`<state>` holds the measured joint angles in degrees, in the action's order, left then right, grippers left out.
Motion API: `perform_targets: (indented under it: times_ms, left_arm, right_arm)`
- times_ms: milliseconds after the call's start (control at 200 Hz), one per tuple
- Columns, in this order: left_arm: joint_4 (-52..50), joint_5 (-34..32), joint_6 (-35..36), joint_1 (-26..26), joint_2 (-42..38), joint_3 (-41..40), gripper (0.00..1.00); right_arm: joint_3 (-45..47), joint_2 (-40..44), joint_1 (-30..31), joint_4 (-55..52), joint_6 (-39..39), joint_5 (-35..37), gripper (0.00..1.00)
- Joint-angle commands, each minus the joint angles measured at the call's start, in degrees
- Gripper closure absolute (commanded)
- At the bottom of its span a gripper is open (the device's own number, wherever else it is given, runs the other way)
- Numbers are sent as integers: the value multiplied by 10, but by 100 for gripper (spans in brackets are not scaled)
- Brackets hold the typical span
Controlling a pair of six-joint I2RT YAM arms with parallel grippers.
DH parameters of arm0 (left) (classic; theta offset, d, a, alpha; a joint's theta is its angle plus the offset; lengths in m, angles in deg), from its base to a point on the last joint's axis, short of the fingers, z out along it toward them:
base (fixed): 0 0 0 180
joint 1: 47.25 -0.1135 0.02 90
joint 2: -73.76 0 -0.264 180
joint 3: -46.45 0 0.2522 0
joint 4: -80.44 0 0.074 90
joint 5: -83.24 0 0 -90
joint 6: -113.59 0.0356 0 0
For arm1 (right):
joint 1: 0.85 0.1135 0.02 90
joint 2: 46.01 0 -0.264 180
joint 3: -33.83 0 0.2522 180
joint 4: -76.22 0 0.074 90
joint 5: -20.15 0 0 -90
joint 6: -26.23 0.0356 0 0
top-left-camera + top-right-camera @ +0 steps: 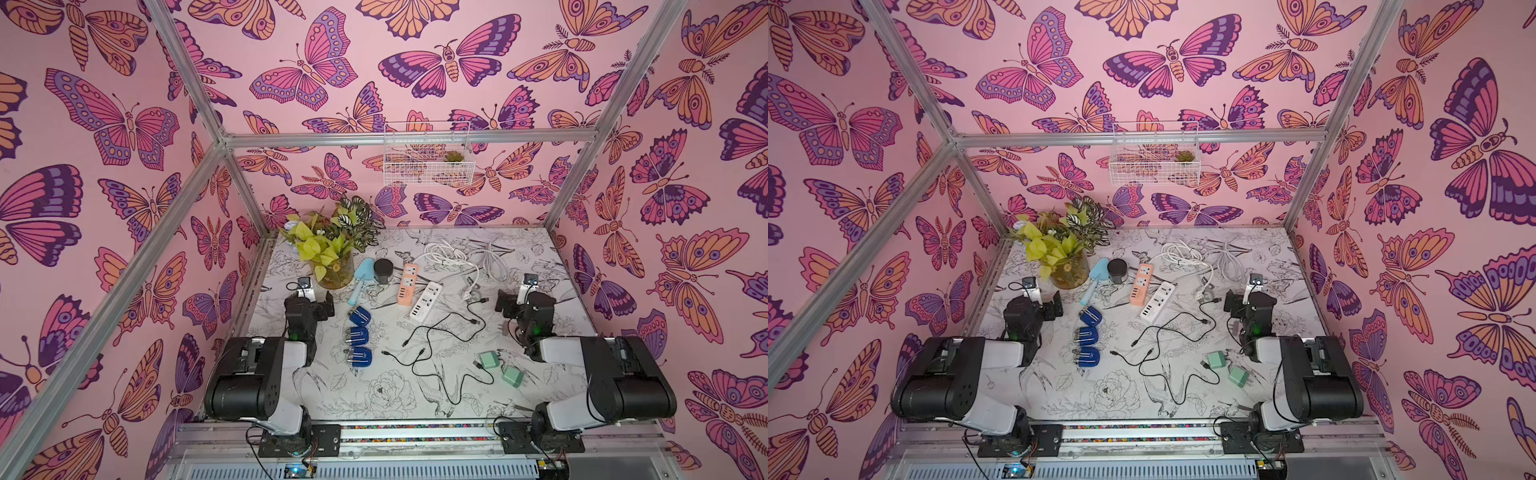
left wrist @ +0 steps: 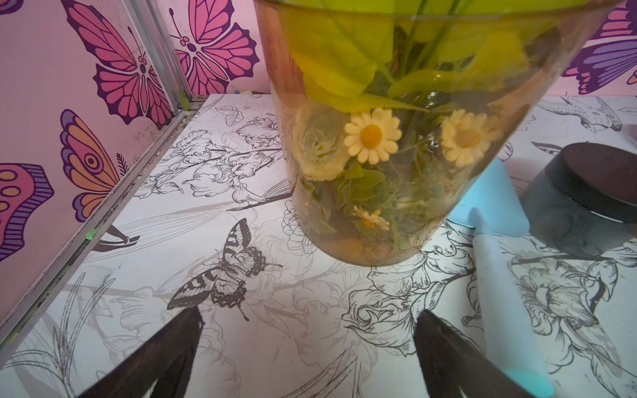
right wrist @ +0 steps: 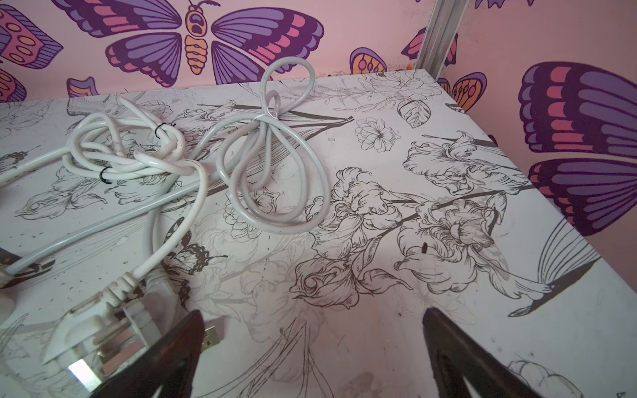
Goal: Charge the electric shaver
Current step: Pick up the charging cable from the center of the board.
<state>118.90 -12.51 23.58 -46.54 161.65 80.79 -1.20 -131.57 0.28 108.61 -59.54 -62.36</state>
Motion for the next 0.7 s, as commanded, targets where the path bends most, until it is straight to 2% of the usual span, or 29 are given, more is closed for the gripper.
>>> perform_targets:
  times_ms: [0, 556, 696]
  left_arm:
    - [0, 6, 6, -4, 6, 3, 2]
    - [0, 7, 6, -4, 7, 4, 2]
    - [11, -5, 7, -1, -13, -8, 2]
  right_arm:
    - [-14, -7, -4, 11, -6, 6, 1]
    - [-14, -7, -4, 10, -7, 6, 1]
    - [-14, -2, -4, 20, -12, -4, 1]
